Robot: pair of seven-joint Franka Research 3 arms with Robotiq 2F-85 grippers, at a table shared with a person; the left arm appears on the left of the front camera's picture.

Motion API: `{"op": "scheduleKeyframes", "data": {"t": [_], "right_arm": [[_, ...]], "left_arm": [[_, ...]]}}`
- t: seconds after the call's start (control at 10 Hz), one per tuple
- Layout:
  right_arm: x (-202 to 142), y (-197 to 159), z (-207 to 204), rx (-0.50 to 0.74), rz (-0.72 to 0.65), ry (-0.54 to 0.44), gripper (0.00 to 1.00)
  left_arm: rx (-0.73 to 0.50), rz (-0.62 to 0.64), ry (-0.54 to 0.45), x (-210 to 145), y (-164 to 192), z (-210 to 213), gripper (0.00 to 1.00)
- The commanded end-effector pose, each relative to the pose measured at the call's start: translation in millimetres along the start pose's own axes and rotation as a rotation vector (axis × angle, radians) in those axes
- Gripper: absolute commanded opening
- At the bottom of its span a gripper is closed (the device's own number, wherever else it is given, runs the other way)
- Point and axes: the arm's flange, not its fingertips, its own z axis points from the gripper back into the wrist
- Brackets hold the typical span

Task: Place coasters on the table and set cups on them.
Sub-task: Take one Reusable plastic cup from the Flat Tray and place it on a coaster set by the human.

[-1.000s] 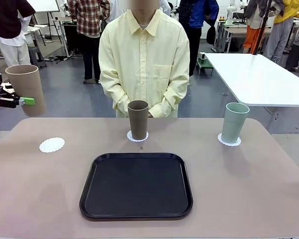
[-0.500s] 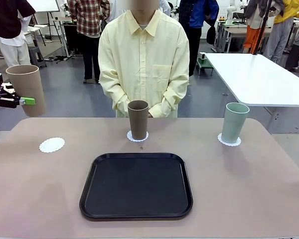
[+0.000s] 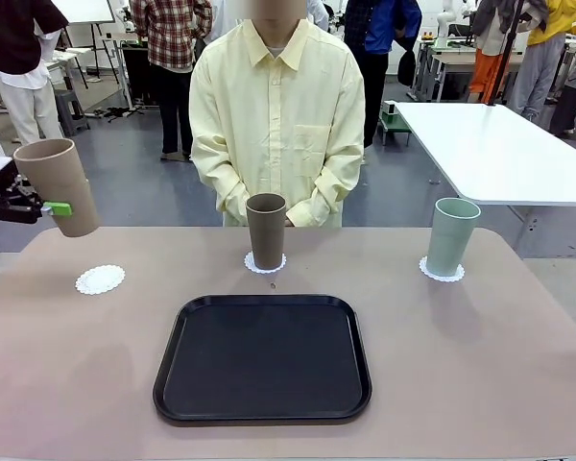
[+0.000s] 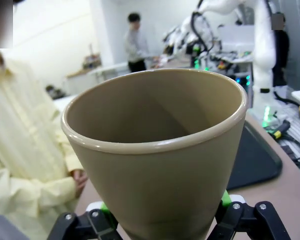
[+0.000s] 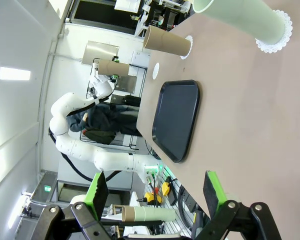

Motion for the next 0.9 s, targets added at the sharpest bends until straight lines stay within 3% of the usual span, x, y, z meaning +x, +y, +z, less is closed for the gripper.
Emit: {"op": "scheduleKeyframes", "data": {"t": [0.0,0.4,0.8], "right_arm": [[0,0,0,0.000,-0.003,-0.001,1.00],[0,0,0,0.000,-0.003,-0.001,1.00],[0,0,0,0.000,-0.003,-0.001,1.00]], "left_arm": [[-0.074,-0.036,-0.035,-25,15,13,0.84],[-0.037,-0.030,0.086,-58,26,11,0.84],[-0.071,0.023,0.111,-80,26,2,0.84]]}}
